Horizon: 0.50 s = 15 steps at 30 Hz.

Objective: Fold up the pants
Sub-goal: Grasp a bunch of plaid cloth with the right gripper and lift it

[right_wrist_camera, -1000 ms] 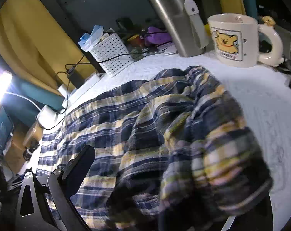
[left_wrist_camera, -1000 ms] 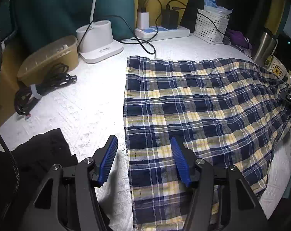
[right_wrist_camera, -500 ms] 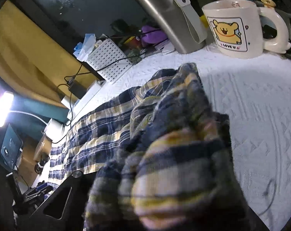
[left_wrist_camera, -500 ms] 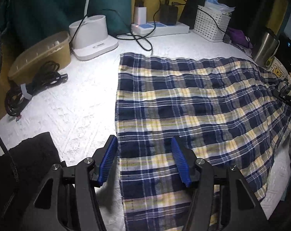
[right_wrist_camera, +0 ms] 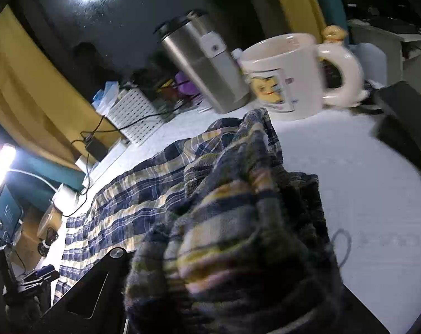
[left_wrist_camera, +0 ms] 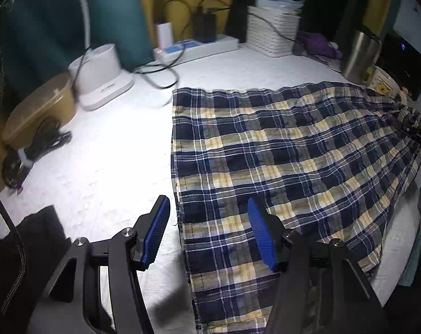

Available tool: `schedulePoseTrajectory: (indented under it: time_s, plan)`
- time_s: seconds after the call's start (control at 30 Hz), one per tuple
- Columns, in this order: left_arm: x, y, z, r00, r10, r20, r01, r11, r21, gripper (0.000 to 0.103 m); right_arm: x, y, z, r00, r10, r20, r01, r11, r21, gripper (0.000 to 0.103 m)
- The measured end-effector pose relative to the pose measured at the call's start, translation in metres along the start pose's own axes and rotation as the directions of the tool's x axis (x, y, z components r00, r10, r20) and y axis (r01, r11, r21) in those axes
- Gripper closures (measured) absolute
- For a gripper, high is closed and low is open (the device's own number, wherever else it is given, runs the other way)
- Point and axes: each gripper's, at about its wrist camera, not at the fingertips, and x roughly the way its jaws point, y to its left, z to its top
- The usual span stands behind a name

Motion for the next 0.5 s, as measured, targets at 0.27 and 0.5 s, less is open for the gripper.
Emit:
schedulePoseTrajectory:
  time_s: [0.27, 0.5]
  plan:
    - [0.002, -0.017, 0.011, 0.999, -0.044, 0.029, 0.043, 0.999, 0.032, 0.045, -0.023, -0.006, 0.002, 0.999, -0.032, 0.036, 0.032, 0.999, -0.013, 0.089]
    - [-0.004, -0.015, 0.017, 0.996, -0.058, 0.071, 0.055, 0.997, 0.049, 0.045, -0.033, 0.017, 0.006, 0.997, -0.047, 0.067, 0.052, 0.996, -0.066, 0.089]
